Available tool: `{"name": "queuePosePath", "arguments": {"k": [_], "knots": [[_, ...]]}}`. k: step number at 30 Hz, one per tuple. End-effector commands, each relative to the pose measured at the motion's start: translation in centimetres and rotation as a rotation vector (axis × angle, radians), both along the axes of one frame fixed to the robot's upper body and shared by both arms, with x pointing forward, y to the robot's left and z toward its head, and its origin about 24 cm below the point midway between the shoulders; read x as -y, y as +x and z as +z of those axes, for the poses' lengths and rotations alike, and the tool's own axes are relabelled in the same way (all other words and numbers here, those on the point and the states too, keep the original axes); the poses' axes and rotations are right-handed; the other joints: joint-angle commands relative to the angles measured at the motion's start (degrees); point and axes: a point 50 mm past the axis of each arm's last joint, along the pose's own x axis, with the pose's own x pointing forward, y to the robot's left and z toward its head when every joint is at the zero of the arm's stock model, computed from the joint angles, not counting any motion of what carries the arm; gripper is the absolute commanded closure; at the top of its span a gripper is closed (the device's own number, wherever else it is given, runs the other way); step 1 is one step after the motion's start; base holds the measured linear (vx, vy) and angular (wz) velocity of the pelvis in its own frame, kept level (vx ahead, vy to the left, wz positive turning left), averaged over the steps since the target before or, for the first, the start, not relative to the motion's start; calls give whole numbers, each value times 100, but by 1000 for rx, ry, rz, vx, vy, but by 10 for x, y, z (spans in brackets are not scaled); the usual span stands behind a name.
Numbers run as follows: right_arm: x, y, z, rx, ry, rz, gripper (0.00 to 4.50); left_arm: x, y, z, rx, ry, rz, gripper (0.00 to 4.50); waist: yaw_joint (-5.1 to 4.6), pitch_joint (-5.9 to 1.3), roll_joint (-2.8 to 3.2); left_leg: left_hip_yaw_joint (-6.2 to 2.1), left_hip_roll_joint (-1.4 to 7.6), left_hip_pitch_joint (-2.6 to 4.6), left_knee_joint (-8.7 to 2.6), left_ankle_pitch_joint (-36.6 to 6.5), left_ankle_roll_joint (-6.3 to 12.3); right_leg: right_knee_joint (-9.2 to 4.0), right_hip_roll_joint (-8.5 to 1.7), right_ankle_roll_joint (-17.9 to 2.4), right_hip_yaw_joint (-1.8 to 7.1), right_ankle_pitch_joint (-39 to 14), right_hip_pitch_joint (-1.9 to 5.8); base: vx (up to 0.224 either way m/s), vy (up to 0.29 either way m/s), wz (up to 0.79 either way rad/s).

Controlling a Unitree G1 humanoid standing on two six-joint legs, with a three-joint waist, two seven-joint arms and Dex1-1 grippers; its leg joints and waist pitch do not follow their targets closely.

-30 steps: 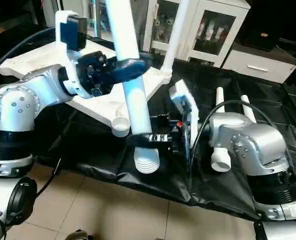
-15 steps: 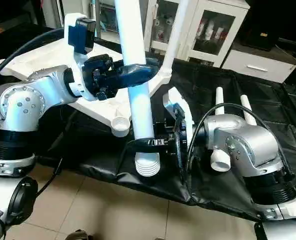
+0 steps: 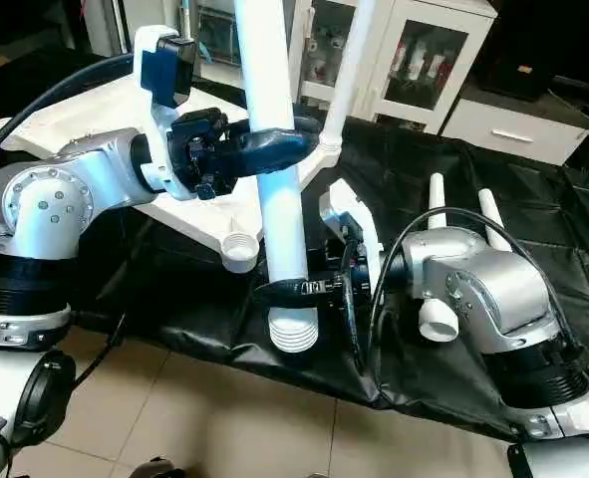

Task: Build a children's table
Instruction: Pick table leg

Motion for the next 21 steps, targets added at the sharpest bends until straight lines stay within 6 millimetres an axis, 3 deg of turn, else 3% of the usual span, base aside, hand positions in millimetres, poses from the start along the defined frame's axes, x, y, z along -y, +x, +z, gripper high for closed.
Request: {"name": "queuePosePath", "arguments": {"k": [1,2,3,12,17,18,21], "knots": [[0,3,3,19,1,-9,264,3,3,5,11,31,34,241,5,-436,73,55,21,95,-382,-866,-110,-333,-178,-1206,70,-760,376,0,0,0],[0,4,5,26,11,-23,264,2,5,5,-20,33,53,241,5,-435,94,50,17,94,-383,-880,-118,-328,-177,-1215,67,-755,375,0,0,0],[1,6,9,39,28,-38,264,-1,6,3,-40,43,53,206,-5,-438,91,57,9,99,-375,-910,-119,-332,-169,-1220,68,-752,365,0,0,0],[12,8,31,95,97,-86,264,-11,10,-4,-94,41,91,154,19,-434,117,50,11,111,-386,-962,-160,-330,-166,-1247,62,-718,373,0,0,0],[28,10,41,133,142,-174,264,-15,10,-3,-105,41,89,119,21,-438,127,54,-5,105,-380,-968,-149,-330,-160,-1261,61,-687,379,0,0,0],[32,11,44,139,156,-198,264,-16,10,-4,-106,46,93,97,22,-435,167,47,0,108,-386,-1007,-169,-344,-164,-1255,61,-720,380,0,0,0],[46,17,45,171,135,-307,264,-23,16,-9,-61,63,207,81,23,-435,180,33,9,103,-393,-1036,-179,-353,-164,-1262,51,-695,391,0,0,0]]}}
